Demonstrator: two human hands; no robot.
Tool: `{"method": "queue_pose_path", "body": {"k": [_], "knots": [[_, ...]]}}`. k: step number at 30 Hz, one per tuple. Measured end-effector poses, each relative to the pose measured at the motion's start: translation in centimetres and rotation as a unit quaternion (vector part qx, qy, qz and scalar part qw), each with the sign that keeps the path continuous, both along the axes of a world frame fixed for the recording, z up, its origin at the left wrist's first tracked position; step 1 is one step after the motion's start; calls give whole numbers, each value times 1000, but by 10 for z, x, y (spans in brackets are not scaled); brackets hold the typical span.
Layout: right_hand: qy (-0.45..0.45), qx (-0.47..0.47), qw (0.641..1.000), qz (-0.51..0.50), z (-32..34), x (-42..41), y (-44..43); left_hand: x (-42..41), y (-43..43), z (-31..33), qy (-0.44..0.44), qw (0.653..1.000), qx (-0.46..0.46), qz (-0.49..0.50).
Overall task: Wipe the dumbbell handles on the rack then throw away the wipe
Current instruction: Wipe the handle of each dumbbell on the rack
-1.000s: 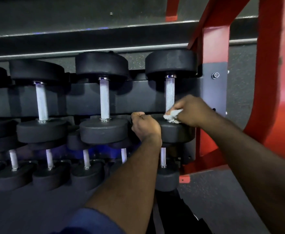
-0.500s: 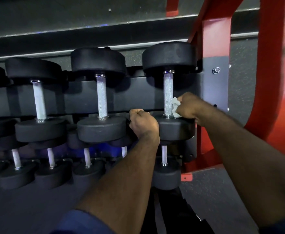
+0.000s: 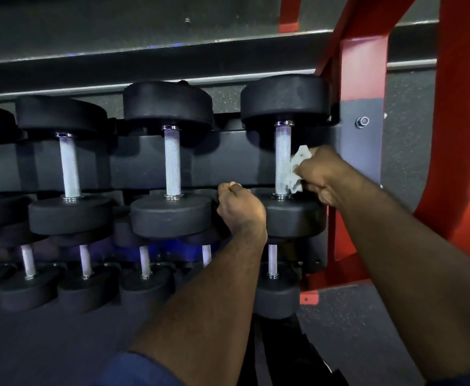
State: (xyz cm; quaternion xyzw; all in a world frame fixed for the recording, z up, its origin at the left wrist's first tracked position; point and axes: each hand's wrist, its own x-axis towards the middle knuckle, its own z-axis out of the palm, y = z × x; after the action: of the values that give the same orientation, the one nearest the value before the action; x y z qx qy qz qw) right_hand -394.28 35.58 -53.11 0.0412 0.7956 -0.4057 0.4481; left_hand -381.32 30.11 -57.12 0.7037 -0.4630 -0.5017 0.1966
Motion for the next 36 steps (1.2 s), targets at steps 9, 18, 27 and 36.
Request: {"method": "queue_pose_path", "body": {"k": [9, 18, 27, 36], "knots": [[39, 6, 998, 41, -2, -1, 0, 0, 1, 1, 2, 1000, -7, 1], [61, -89, 993, -50, 3, -7, -12, 0, -1, 1, 1, 1000, -11, -4], [103, -137, 976, -132, 1, -1, -21, 1, -1, -4, 0, 1000, -9, -4], [477, -112, 865, 107, 2, 18, -6, 1, -2, -3, -6, 1000, 5, -19]]}}
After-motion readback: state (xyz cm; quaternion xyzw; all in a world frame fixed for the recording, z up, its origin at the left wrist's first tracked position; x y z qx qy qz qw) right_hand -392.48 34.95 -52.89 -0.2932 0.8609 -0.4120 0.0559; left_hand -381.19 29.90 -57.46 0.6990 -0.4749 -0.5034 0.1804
